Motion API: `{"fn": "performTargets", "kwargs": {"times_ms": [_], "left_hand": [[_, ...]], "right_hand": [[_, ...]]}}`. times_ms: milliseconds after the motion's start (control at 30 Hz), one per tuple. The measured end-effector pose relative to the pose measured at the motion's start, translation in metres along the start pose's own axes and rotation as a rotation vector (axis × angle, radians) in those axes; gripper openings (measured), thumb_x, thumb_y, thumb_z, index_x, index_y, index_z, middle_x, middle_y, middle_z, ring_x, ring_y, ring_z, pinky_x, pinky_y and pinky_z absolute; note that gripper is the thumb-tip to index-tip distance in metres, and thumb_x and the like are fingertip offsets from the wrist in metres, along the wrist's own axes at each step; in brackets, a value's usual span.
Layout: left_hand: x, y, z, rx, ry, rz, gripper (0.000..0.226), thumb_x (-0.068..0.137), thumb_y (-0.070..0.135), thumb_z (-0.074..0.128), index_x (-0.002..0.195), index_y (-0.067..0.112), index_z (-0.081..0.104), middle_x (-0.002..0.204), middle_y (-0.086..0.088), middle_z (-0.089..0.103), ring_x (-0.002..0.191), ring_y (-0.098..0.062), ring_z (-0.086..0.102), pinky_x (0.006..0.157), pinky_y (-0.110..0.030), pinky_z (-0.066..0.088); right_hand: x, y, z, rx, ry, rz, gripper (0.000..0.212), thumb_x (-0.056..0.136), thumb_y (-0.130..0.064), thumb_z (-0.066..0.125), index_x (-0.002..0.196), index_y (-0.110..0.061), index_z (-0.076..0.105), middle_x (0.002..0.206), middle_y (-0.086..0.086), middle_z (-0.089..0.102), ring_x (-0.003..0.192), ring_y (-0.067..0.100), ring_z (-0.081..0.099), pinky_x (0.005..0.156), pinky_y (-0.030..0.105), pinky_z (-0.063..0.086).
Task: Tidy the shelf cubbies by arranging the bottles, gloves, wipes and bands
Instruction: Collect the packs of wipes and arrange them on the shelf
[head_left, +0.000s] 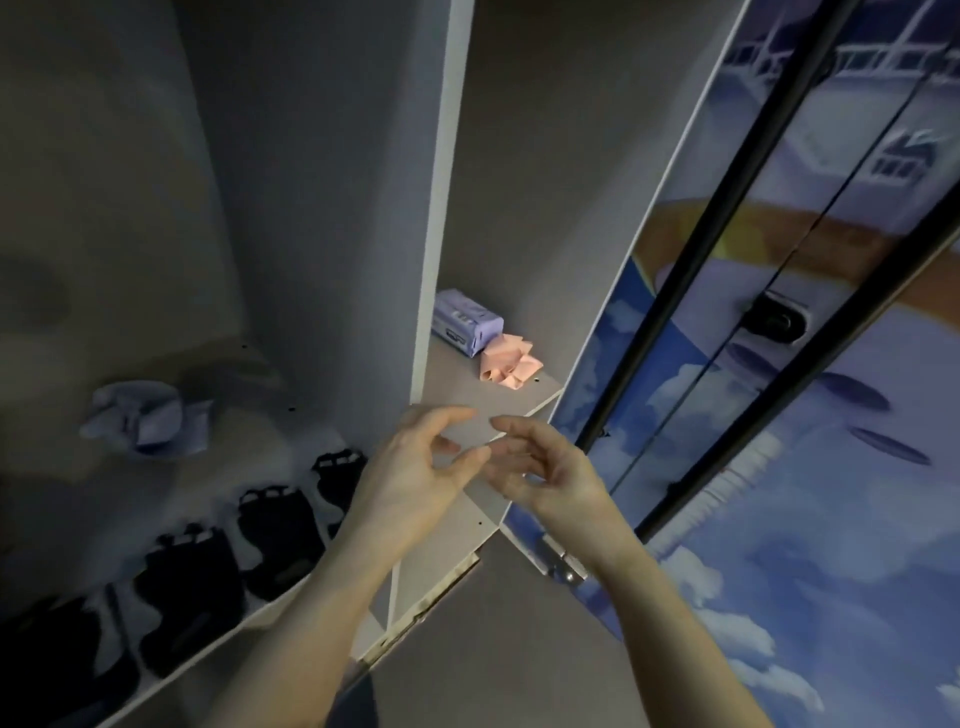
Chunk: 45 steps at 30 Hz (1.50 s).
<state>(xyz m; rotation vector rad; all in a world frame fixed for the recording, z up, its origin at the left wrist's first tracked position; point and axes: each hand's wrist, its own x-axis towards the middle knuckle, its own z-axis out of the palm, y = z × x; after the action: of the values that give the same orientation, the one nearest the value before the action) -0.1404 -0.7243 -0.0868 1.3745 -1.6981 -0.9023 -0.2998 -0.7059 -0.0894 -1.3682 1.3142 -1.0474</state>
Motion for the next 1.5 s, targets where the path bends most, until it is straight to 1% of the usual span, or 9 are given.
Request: {"fn": "performTargets", "kwargs": {"times_ms": [267, 400, 567, 700, 867, 1000, 1167, 1300, 1500], "left_hand": [[0.089, 0.000, 0.054, -0.011, 0.022, -0.093, 0.032, 0.084, 0.028, 0.069, 0.114, 0.034, 0.061, 0.107, 0.014, 0.056, 0.088, 0.005, 0.058, 0.086, -0.028, 0.052], [0.128, -0.003, 0.080, -0.020, 0.130, -0.162, 0.038, 0.078, 0.031, 0.072, 0.114, 0.024, 0.064, 0.108, 0.002, 0.066, 0.092, -0.012, 0.065, 0.090, -0.035, 0.052], [0.161, -0.004, 0.108, -0.020, 0.249, -0.273, 0.032, 0.082, 0.034, 0.070, 0.111, 0.024, 0.062, 0.107, 0.005, 0.066, 0.102, -0.014, 0.062, 0.093, -0.037, 0.050], [0.176, -0.010, 0.115, 0.100, 0.306, -0.358, 0.039, 0.083, 0.035, 0.070, 0.120, 0.026, 0.062, 0.117, 0.002, 0.065, 0.108, -0.018, 0.062, 0.092, -0.035, 0.049], [0.188, -0.023, 0.108, 0.192, 0.340, -0.521, 0.054, 0.081, 0.038, 0.069, 0.132, 0.031, 0.053, 0.134, -0.002, 0.054, 0.119, -0.025, 0.056, 0.099, -0.039, 0.045], [0.199, -0.035, 0.101, 0.133, 0.391, -0.591, 0.052, 0.081, 0.033, 0.071, 0.131, 0.027, 0.054, 0.136, -0.003, 0.053, 0.121, -0.025, 0.054, 0.101, -0.038, 0.044], [0.217, -0.053, 0.087, 0.106, 0.338, -0.615, 0.051, 0.083, 0.027, 0.070, 0.131, 0.031, 0.053, 0.124, 0.004, 0.049, 0.118, -0.024, 0.054, 0.100, -0.038, 0.046], [0.236, -0.066, 0.072, 0.168, 0.304, -0.659, 0.054, 0.081, 0.043, 0.064, 0.132, 0.034, 0.051, 0.132, 0.004, 0.046, 0.118, -0.022, 0.053, 0.101, -0.039, 0.045], [0.266, -0.083, 0.061, 0.186, 0.369, -0.646, 0.076, 0.057, 0.063, 0.052, 0.123, 0.026, 0.061, 0.123, -0.003, 0.057, 0.110, -0.023, 0.060, 0.095, -0.041, 0.049]], "right_hand": [[0.097, 0.027, -0.059, 0.009, -0.070, 0.000, 0.041, 0.071, -0.017, 0.072, 0.109, -0.027, 0.059, 0.106, 0.019, 0.063, 0.090, 0.021, 0.061, 0.092, 0.044, 0.051], [0.148, 0.043, -0.096, -0.046, -0.170, -0.002, 0.040, 0.082, 0.004, 0.068, 0.111, -0.022, 0.058, 0.105, 0.015, 0.062, 0.087, 0.013, 0.061, 0.085, 0.027, 0.052], [0.209, 0.056, -0.133, -0.156, -0.306, -0.015, 0.039, 0.081, 0.002, 0.070, 0.109, -0.022, 0.058, 0.101, 0.010, 0.062, 0.092, 0.013, 0.060, 0.081, 0.015, 0.049], [0.249, 0.073, -0.142, -0.243, -0.414, -0.032, 0.043, 0.080, -0.006, 0.073, 0.112, -0.026, 0.055, 0.103, -0.001, 0.063, 0.103, 0.017, 0.059, 0.093, 0.024, 0.047], [0.286, 0.086, -0.145, -0.250, -0.498, -0.013, 0.043, 0.085, -0.007, 0.068, 0.111, -0.036, 0.051, 0.092, -0.022, 0.057, 0.084, -0.012, 0.057, 0.072, -0.001, 0.039], [0.327, 0.107, -0.133, -0.361, -0.494, 0.046, 0.069, 0.063, -0.047, 0.070, 0.127, -0.053, 0.045, 0.104, -0.009, 0.056, 0.084, 0.007, 0.052, 0.076, 0.024, 0.044], [0.392, 0.116, -0.112, -0.388, -0.494, 0.087, 0.061, 0.086, -0.028, 0.068, 0.140, -0.034, 0.042, 0.124, 0.003, 0.059, 0.082, 0.020, 0.068, 0.063, 0.023, 0.057], [0.443, 0.132, -0.086, -0.849, -0.457, -0.030, 0.070, 0.081, -0.043, 0.064, 0.145, -0.032, 0.037, 0.155, 0.005, 0.027, 0.142, 0.026, 0.026, 0.114, 0.038, 0.028], [0.483, 0.154, -0.075, -1.179, -0.423, -0.017, 0.086, 0.080, -0.050, 0.063, 0.149, -0.044, 0.011, 0.160, 0.002, 0.003, 0.145, 0.032, 0.012, 0.114, 0.045, 0.024]]}}
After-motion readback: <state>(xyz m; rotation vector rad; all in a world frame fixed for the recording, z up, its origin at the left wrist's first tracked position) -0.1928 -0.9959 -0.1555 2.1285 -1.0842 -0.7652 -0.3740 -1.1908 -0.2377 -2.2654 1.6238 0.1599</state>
